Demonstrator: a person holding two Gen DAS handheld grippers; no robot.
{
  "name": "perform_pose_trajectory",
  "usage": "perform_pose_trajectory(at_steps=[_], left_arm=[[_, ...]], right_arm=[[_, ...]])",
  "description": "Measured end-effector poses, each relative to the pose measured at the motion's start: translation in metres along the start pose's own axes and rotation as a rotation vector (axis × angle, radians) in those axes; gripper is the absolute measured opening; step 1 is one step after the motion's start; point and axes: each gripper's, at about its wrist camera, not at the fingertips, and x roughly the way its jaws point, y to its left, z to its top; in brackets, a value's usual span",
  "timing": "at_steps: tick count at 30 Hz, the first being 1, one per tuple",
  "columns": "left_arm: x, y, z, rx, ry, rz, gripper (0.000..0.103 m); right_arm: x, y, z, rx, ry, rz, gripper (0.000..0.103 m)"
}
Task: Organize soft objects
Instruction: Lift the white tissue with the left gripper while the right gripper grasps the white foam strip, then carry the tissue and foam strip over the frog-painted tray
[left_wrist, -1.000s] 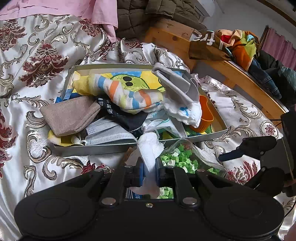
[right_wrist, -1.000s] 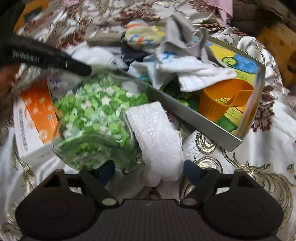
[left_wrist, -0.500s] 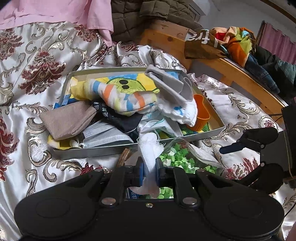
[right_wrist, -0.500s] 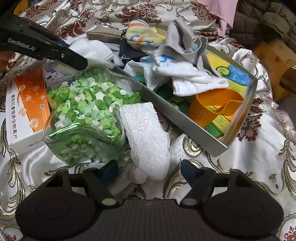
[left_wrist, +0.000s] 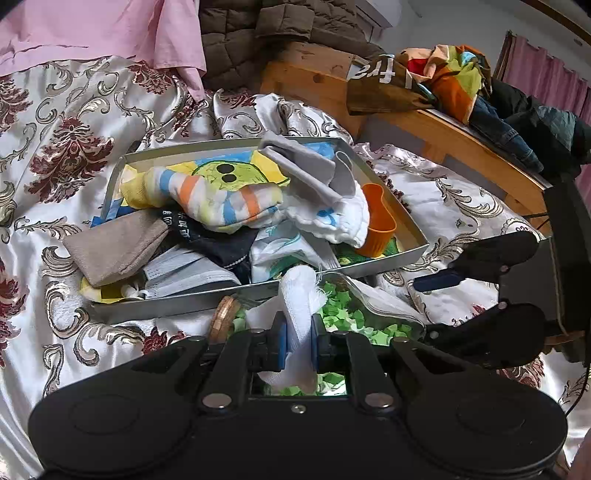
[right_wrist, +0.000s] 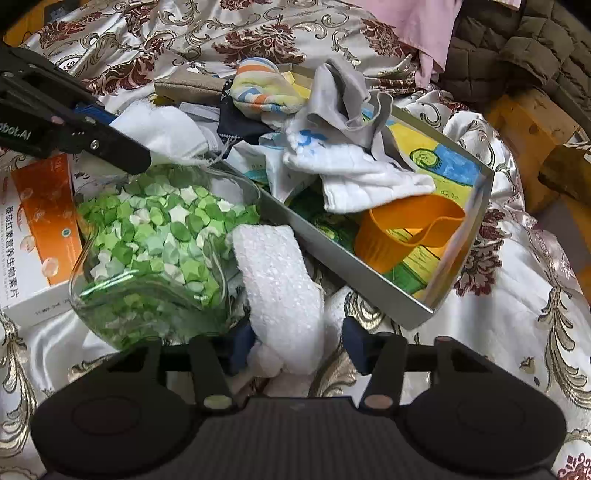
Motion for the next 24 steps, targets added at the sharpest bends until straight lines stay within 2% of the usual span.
perform_pose_trajectory(at_steps=[2, 4, 6, 11, 20, 24], left_arm=[[0.000, -0.002, 0.000, 0.004, 0.001, -0.003, 0.013], [0.000, -0.003, 0.000, 0.007, 0.000, -0.002, 0.013], [0.000, -0.004, -0.001, 0.009, 0.000, -0.001, 0.013], [0.000, -0.005, -0.001, 0.007, 0.000, -0.001, 0.013], [0.000, -0.007, 0.000, 0.009, -0.003, 0.004, 0.013], [0.000, -0.010, 0.000, 0.017, -0.003, 0.015, 0.013]], right_arm=[[0.003, 0.002, 0.002, 0.006, -0.001, -0.008, 0.051], [0.006, 0.006, 0.004, 0.001, -0.001, -0.022, 0.040], [0.010, 0.007, 0.005, 0.003, -0.002, -0.041, 0.038], [0.013, 0.005, 0.004, 0.010, -0.013, -0.056, 0.036], [0.004, 0.004, 0.004, 0.009, -0.045, -0.049, 0.023], [0.000, 0.001, 0.003, 0.022, -0.057, -0.034, 0.021]])
